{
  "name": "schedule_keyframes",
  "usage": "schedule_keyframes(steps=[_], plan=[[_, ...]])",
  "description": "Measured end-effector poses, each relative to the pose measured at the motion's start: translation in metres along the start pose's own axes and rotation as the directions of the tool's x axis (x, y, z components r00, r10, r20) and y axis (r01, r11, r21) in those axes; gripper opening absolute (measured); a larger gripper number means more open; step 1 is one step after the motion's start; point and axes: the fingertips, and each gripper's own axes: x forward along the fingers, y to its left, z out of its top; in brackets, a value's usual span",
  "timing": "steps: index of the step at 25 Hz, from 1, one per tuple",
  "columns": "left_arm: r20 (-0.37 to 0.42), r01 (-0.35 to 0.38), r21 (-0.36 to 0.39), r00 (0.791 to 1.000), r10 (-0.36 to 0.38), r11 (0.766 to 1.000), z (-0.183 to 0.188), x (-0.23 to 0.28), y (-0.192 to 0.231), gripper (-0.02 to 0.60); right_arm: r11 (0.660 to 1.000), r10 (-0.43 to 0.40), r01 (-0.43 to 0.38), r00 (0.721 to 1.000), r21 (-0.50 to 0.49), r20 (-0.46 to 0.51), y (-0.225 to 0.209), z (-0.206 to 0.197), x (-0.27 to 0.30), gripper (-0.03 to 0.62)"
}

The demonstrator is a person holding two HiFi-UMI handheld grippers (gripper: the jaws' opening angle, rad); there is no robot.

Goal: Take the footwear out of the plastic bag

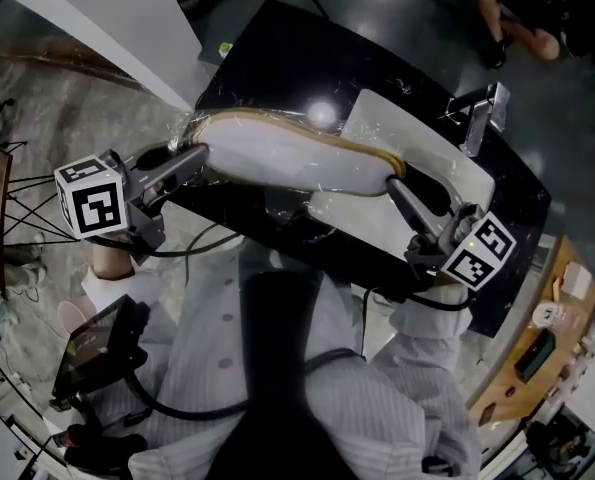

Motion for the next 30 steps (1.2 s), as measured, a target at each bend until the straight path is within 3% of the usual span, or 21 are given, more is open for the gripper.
schedule_keyframes(steps=[2,6,11,16,19,23,27,30], plan=[[0.011,-0.006,-0.004,1.0,0.006,1.0,0.001,-0.001,0.0,0.049,1.0,0.024,-0.024,1.0,-0.005,-0.001,0.005,0.002,-0.001,0.12],[0.014,-0.034,0.004,0.999,0.033,0.999,0.0,-0.003,0.002,0.051,0.985,0.169,-0.167,0.985,0.043,-0.034,0.022,-0.002,-0.001,0.095],[0.014,-0.06,0.051,0.998,0.059,0.997,0.002,-0.002,0.002,0.051,0.965,0.26,-0.252,0.959,0.08,-0.116,0.032,-0.01,0.008,0.092],[0.047,-0.122,0.116,0.992,0.118,0.986,0.007,-0.001,0.01,0.055,0.986,0.157,-0.162,0.975,-0.024,-0.159,0.024,-0.013,0.014,0.074],[0.085,-0.193,0.145,0.98,0.182,0.97,0.012,-0.008,0.022,0.009,0.99,0.13,-0.137,0.979,-0.032,-0.158,0.017,-0.014,0.005,0.072],[0.099,-0.219,0.162,0.974,0.205,0.962,0.018,-0.008,0.022,0.006,0.994,0.084,-0.093,0.985,-0.056,-0.148,0.01,-0.011,-0.007,0.071],[0.127,-0.338,0.215,0.94,0.317,0.916,0.026,-0.003,0.027,0.005,0.985,-0.08,0.053,0.984,-0.161,-0.161,-0.003,-0.006,-0.017,0.069],[0.191,-0.438,0.238,0.896,0.4,0.867,0.038,-0.004,0.033,0.003,0.957,-0.215,0.177,0.965,-0.231,-0.152,-0.014,-0.001,-0.023,0.067]])
